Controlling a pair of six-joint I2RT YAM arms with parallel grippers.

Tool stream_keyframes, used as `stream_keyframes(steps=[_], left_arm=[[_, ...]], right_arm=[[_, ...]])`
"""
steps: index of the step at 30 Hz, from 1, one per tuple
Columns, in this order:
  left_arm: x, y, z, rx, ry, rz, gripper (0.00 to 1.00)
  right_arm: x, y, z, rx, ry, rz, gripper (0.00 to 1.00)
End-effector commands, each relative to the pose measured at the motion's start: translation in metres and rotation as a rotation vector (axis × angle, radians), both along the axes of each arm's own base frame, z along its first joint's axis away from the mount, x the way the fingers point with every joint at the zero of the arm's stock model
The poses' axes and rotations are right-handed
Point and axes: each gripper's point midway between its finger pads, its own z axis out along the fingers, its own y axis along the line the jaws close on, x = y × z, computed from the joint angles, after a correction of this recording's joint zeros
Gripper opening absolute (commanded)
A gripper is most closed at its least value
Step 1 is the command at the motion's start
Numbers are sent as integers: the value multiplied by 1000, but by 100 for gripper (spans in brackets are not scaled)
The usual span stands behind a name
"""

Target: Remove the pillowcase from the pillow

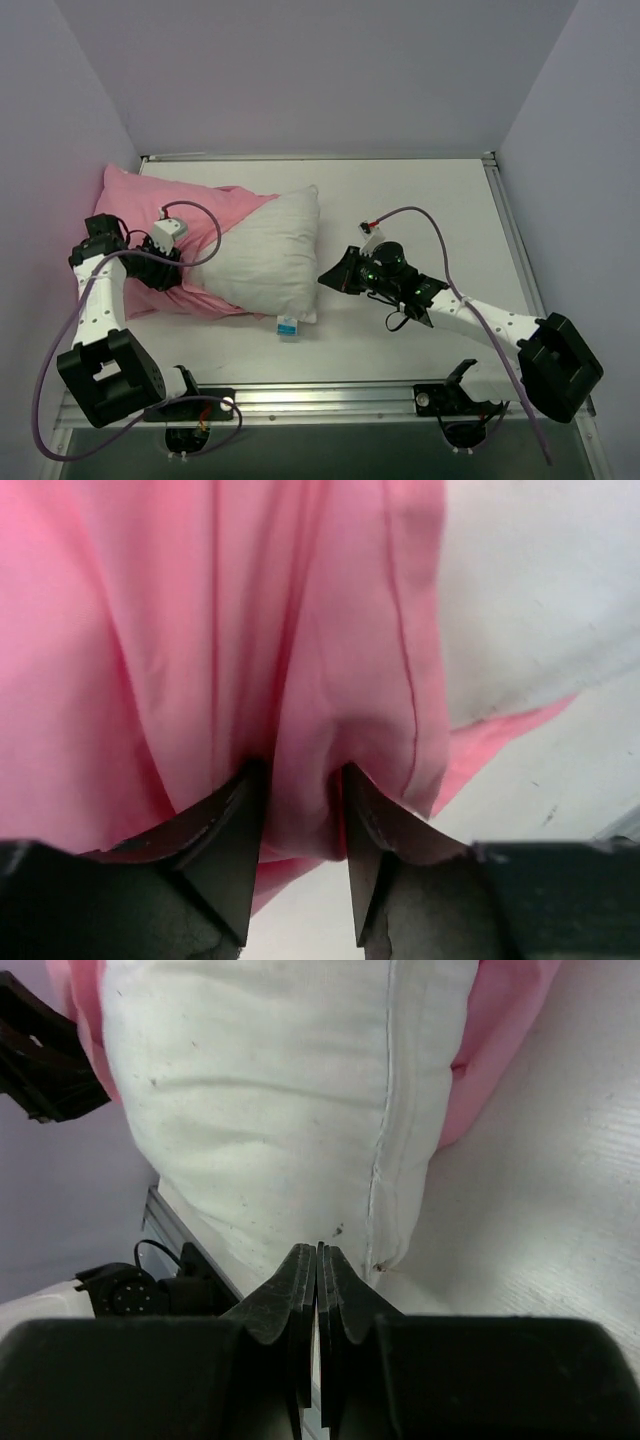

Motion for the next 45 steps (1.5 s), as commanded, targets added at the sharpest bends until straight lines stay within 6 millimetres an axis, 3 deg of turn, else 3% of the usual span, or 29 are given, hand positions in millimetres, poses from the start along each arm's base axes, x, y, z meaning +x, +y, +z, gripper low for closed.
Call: stream_keyframes(steps=[1, 3, 5, 7, 8, 9, 10, 11, 12, 13, 15, 16, 17, 18, 19, 20, 21, 22, 24, 26, 27, 28, 30, 33, 34, 40, 43, 44, 45], left_arm=[[-19, -29, 14, -103, 27, -106, 51], [-20, -40, 29, -145, 8, -142, 58], [-17, -55, 58, -206, -43, -190, 74], [-11, -63, 86, -225, -110, -236, 82], [-14, -69, 92, -250, -100, -251, 92], [-13, -74, 101, -264, -117, -277, 92], [-7, -79, 115, -251, -149, -322, 93], [-10, -84, 121, -260, -145, -338, 95], [-7, -88, 128, -265, -162, -357, 96], [-2, -95, 139, -259, -188, -395, 97], [3, -106, 153, -267, -226, -444, 97], [17, -110, 158, -279, -244, -429, 96], [26, -125, 165, -284, -259, -448, 95], [39, -133, 166, -283, -265, -424, 95], [73, -131, 166, -225, -295, -319, 96], [81, -159, 161, -196, -299, -348, 95], [95, -166, 158, -162, -319, -327, 95], [124, -168, 152, -106, -353, -260, 96], [145, -190, 154, -80, -386, -249, 96], [177, -193, 136, -51, -357, -175, 100], [198, -198, 131, -63, -339, -140, 85], [205, -198, 125, -58, -316, -128, 82], [224, -199, 112, -41, -287, -109, 80], [231, -203, 89, -39, -238, -117, 77], [231, -203, 81, -34, -216, -119, 70], [225, -204, 49, -22, -135, -141, 50], [223, -205, 43, -26, -113, -143, 31], [223, -205, 44, -28, -109, -144, 15], [222, -204, 42, -28, -98, -143, 4]], right_arm=[[4, 0, -12, -27, -7, -18, 0], [6, 0, -13, -44, -13, -12, 0], [8, 0, -12, -67, -28, -6, 0], [17, 0, 3, -79, -82, -2, 0], [18, -2, 4, -108, -77, 5, 0], [27, 3, 24, -106, -115, 8, 3], [32, 1, 28, -144, -143, 16, 23], [35, -3, 23, -196, -120, 12, 35], [46, -1, 43, -193, -160, -4, 43], [56, -6, 47, -210, -172, -17, 60], [71, -10, 50, -221, -160, -34, 75], [82, -9, 65, -201, -182, -44, 86], [99, -15, 60, -211, -166, -69, 92], [109, -16, 60, -210, -163, -77, 94], [119, -15, 61, -211, -162, -82, 100], [137, -13, 59, -233, -155, -88, 100], [146, -9, 57, -246, -156, -81, 100], [153, -6, 53, -266, -146, -76, 100], [178, 7, 47, -281, -136, -69, 100], [194, 20, 31, -280, -108, -56, 100], [198, 25, 24, -265, -88, -50, 100], [205, 33, 8, -254, -68, -39, 100], [204, 48, 0, -200, -38, -6, 100], [202, 64, -15, -156, -23, 23, 100], [201, 72, -12, -132, -33, 28, 100], [192, 80, -21, -79, -13, 54, 66], [186, 81, -21, -51, -3, 62, 42], [184, 80, -19, -43, 1, 60, 34], [183, 79, -18, -39, -3, 57, 16]])
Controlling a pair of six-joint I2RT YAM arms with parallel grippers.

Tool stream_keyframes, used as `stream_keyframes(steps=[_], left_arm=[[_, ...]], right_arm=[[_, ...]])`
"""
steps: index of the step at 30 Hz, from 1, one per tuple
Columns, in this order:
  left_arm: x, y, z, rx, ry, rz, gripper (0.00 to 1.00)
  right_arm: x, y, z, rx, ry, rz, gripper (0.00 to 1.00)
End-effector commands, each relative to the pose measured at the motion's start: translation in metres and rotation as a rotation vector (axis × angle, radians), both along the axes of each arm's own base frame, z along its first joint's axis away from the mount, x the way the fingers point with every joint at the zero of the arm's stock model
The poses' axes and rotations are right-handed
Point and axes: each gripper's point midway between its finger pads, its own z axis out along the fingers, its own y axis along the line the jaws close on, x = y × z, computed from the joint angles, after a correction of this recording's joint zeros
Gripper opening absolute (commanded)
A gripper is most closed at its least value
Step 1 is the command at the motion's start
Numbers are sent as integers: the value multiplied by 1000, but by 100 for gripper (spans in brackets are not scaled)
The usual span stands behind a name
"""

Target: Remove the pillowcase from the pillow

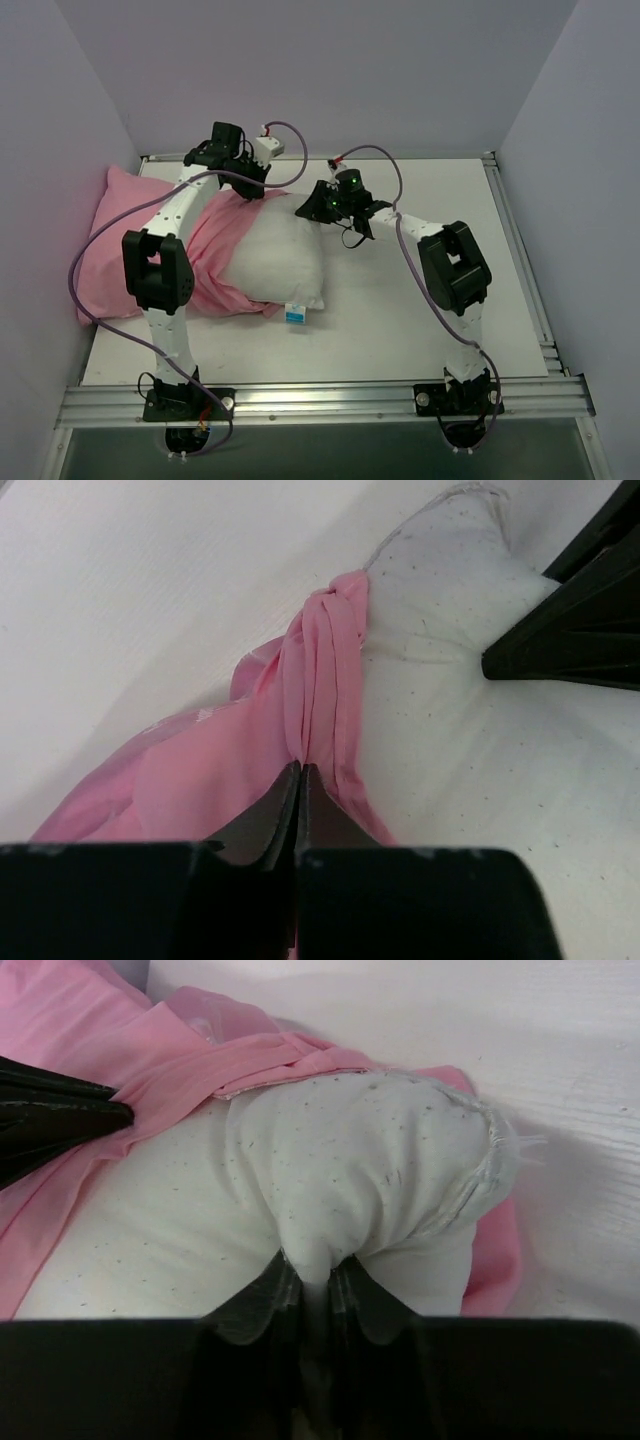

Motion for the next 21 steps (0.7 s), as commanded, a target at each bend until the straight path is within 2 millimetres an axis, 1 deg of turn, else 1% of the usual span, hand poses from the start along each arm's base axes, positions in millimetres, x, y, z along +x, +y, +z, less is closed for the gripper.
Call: stream_keyframes(steps=[1, 2, 3, 4, 5, 6, 7, 8, 9, 10, 11, 12, 13, 14, 15, 16, 17, 18, 19, 20, 21], left_arm=[[4, -1, 5, -8, 0, -1, 2], [4, 0, 6, -6, -2, 6, 2], [6, 1, 8, -10, -11, 19, 2], [10, 7, 10, 3, -27, 47, 2], [13, 12, 13, 8, -41, 70, 2], [22, 22, 21, 1, -73, 110, 2], [27, 31, 25, 4, -89, 140, 2], [33, 44, 29, 23, -110, 182, 2], [41, 61, 33, 32, -134, 225, 2], [45, 71, 36, 45, -149, 248, 2], [47, 81, 35, 62, -152, 275, 2], [51, 97, 35, 69, -154, 308, 2], [52, 104, 34, 75, -153, 322, 2], [53, 113, 32, 84, -151, 339, 2], [54, 125, 30, 112, -155, 359, 2], [55, 145, 26, 129, -150, 390, 2], [54, 155, 23, 141, -145, 400, 2], [53, 177, 25, 154, -155, 428, 2], [46, 201, 15, 167, -131, 460, 2], [42, 213, 13, 175, -127, 474, 2], [38, 224, 18, 185, -146, 480, 2]], right_arm=[[-27, 16, 21, 76, 2, 74, 7], [-28, 13, 22, 73, 1, 69, 0], [-30, 11, 24, 71, -8, 67, 0], [-32, 9, 34, 71, -30, 60, 0], [-37, 5, 32, 58, -27, 58, 0], [-40, 0, 32, 38, -34, 57, 0], [-44, -4, 45, 39, -61, 54, 0], [-50, -11, 37, 18, -51, 44, 0], [-55, -13, 39, 10, -61, 48, 0], [-61, -17, 51, 19, -82, 49, 0], [-70, -21, 40, 7, -60, 56, 0], [-76, -23, 40, 9, -60, 60, 0], [-82, -24, 45, 17, -67, 65, 0], [-88, -24, 44, 15, -63, 72, 0], [-96, -28, 33, 1, -42, 73, 0], [-104, -27, 36, 4, -46, 76, 0], [-107, -29, 34, 2, -42, 70, 0], [-113, -34, 24, -8, -26, 60, 0], [-115, -40, 28, -1, -33, 45, 0], [-115, -44, 26, 4, -25, 28, 0], [-116, -48, 23, 5, -21, 17, 0]])
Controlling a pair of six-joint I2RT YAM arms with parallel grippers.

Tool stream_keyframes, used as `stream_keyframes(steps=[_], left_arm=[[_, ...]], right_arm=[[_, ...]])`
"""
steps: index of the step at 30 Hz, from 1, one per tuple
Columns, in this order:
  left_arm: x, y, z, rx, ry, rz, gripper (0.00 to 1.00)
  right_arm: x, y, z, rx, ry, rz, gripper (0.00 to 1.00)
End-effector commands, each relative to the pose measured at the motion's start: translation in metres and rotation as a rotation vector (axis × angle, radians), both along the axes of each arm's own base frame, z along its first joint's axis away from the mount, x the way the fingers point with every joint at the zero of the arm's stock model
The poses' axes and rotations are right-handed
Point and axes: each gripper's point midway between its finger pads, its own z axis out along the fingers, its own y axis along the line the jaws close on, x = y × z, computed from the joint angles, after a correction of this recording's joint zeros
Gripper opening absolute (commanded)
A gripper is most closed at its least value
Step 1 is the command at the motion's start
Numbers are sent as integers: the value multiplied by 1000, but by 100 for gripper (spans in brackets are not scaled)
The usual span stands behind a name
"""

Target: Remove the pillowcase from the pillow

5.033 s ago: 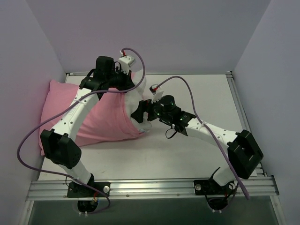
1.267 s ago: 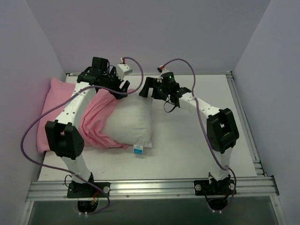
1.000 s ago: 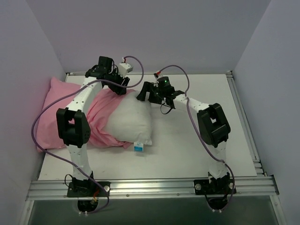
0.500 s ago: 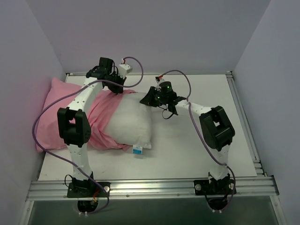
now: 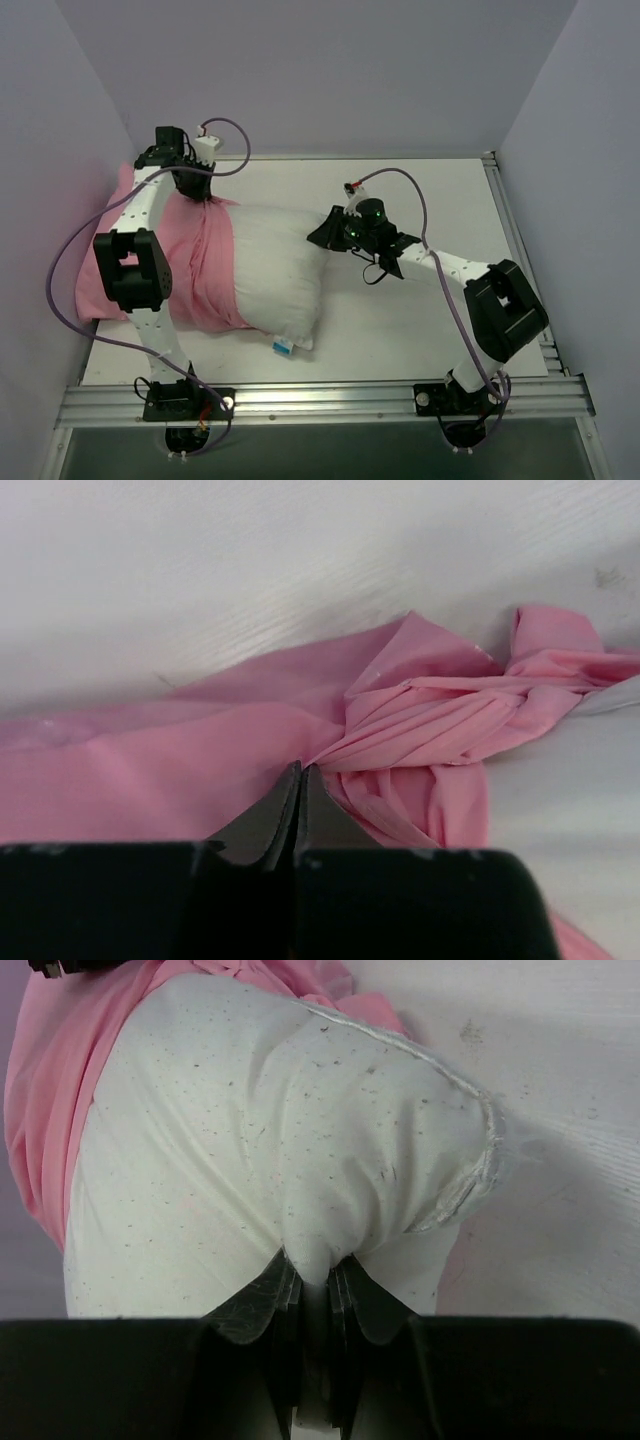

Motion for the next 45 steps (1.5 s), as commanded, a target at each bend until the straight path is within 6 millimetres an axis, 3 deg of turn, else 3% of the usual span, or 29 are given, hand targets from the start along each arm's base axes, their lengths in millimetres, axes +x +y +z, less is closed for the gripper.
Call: stream_keyframes(steps=[1, 2, 3, 8, 10, 12, 13, 15, 17, 19, 20, 22, 23, 25, 26, 28, 29, 32, 33, 36, 37, 39, 41, 43, 45], left_arm=[[10, 97, 32, 145, -152, 147, 2], [2, 111, 24, 135, -133, 164, 2], [-3, 112, 29, 128, -148, 144, 2], [-14, 73, 30, 62, -140, 20, 2], [-12, 62, 42, 18, -159, 2, 12], [-15, 41, 70, -83, -188, -53, 34], [-18, 33, 81, -120, -199, -74, 54], [-33, 9, 117, -230, -238, -151, 67], [-52, -6, 161, -285, -306, -206, 92], [-71, -18, 189, -335, -342, -256, 94], [-91, -24, 202, -342, -344, -276, 94], [-114, -28, 209, -322, -343, -315, 94], [-139, -29, 203, -286, -308, -348, 94], [-161, -17, 181, -196, -238, -334, 94], [-184, -10, 155, -145, -168, -340, 94], [-204, 13, 120, -41, -76, -279, 94], [-225, 18, 89, -28, -3, -261, 94], [-252, 27, 52, 47, 56, -279, 94], [-262, 29, 26, 48, 108, -278, 94], [-244, 40, 3, 94, 62, -217, 98], [-236, 41, 1, 92, 47, -199, 90], [-204, 46, 3, 80, -23, -127, 79], [-175, 46, 6, 66, -80, -89, 79], [-151, 41, 20, 73, -136, -84, 79], [-125, 41, 20, 99, -158, -62, 79]], right_arm=[[-22, -18, -16, -24, 63, -9, 0], [-22, -20, -19, -29, 66, -12, 0], [-22, -21, -24, -38, 74, -12, 0], [-13, -21, -21, -45, 71, -34, 0], [-8, -27, -15, -48, 63, -65, 0], [-1, -35, -12, -63, 65, -113, 0], [1, -36, -10, -60, 67, -128, 0], [4, -39, -10, -62, 73, -158, 0], [3, -40, -12, -44, 98, -187, 0], [1, -46, -15, -25, 120, -232, 0], [0, -48, -16, -18, 124, -248, 0], [-2, -54, -14, -7, 117, -280, 0], [-2, -55, -12, 3, 118, -291, 0], [-2, -60, -4, 8, 102, -315, 0], [-3, -62, -3, 7, 102, -321, 0], [-5, -67, 4, 8, 84, -341, 0], [-6, -70, 5, 6, 84, -347, 0], [-11, -79, 2, -2, 84, -365, 0], [-13, -82, 3, 0, 84, -370, 0], [-18, -94, -7, -14, 102, -391, 0], [-19, -97, -10, -14, 110, -395, 0], [-17, -106, -16, -15, 118, -405, 0], [-11, -111, -16, -23, 111, -414, 0], [3, -117, -12, -32, 96, -425, 0], [20, -114, -1, -38, 77, -421, 0]])
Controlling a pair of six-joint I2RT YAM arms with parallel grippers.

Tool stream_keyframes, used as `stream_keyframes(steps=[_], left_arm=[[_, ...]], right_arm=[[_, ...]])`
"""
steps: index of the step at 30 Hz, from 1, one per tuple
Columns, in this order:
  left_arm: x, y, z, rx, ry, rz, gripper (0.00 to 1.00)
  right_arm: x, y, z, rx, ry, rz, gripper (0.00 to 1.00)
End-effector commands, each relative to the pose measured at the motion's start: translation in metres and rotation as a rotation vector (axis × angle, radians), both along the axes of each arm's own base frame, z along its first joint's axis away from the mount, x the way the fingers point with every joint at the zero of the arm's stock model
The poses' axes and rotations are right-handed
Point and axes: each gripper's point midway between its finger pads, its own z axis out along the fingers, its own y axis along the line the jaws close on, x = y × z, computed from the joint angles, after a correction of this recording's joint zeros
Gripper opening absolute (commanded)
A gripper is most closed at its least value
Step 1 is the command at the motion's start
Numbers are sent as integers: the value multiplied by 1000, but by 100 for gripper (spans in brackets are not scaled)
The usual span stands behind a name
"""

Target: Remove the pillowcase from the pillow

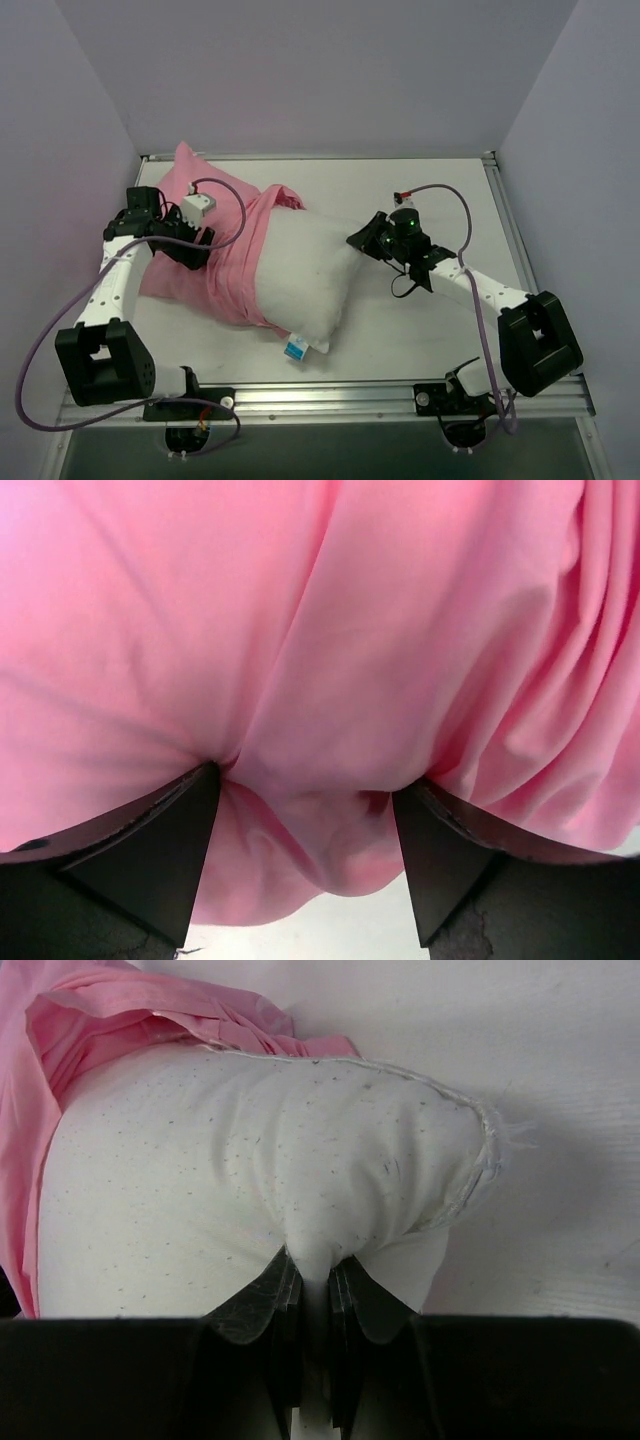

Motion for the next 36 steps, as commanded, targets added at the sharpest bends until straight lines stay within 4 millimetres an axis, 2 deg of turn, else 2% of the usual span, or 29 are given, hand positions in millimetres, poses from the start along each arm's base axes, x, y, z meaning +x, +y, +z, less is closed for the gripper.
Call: stream_keyframes(steps=[1, 4, 5, 7, 8, 9, 10, 12, 13, 14, 15, 16, 18, 20, 21, 22, 23, 25, 28, 30, 31, 32, 36], left_arm=[[93, 16, 30, 98, -234, 103, 79], [124, 19, 38, 105, -253, 140, 79], [126, 17, 40, 87, -251, 145, 79], [127, 8, 53, 39, -274, 126, 85], [122, 3, 59, 4, -278, 118, 92], [116, -4, 66, -33, -279, 99, 94], [95, -24, 85, -123, -282, 31, 96], [59, -50, 96, -224, -256, -97, 97], [20, -65, 106, -272, -226, -174, 97], [-7, -86, 115, -336, -254, -349, 97], [-34, -97, 103, -384, -215, -417, 97], [-65, -106, 104, -410, -213, -481, 95], [-82, -117, 79, -384, -173, -517, 94], [-75, -118, 36, -304, -102, -431, 95], [-67, -108, 13, -147, -85, -384, 96], [-56, -107, -4, -86, -89, -358, 97], [-52, -106, -10, -47, -83, -342, 97], [-37, -112, -10, -26, -120, -320, 97], [-27, -128, 2, -110, -159, -315, 98], [-21, -128, -1, -127, -170, -264, 98], [-7, -123, -2, -101, -214, -218, 100], [-3, -119, -9, -98, -209, -179, 92], [0, -125, -19, -120, -176, -193, 79]], right_arm=[[39, -17, 18, -73, -64, -59, 0], [58, -6, 29, -73, -79, -39, 0], [61, -4, 30, -69, -79, -34, 0], [63, 1, 30, -55, -74, -32, 0], [63, 2, 31, -31, -68, -42, 0], [61, 3, 31, -15, -64, -47, 0], [59, 3, 28, 1, -65, -53, 0], [55, 5, 31, 26, -65, -70, 0], [54, 5, 29, 26, -66, -79, 0], [51, 4, 26, 22, -60, -91, 0], [50, 5, 25, 27, -57, -96, 0], [49, 4, 24, 29, -56, -101, 0], [48, 5, 20, 28, -47, -101, 0], [48, 6, 18, 25, -40, -99, 0], [49, 7, 20, 24, -44, -99, 0], [50, 7, 20, 21, -44, -99, 0], [50, 6, 19, 18, -43, -104, 0], [51, 6, 18, 11, -40, -106, 0], [52, 5, 16, 0, -37, -109, 0], [52, 4, 15, -5, -33, -111, 0], [52, 4, 15, -5, -35, -112, 0], [52, 3, 15, -9, -35, -112, 0], [54, 3, 17, -22, -39, -110, 0]])
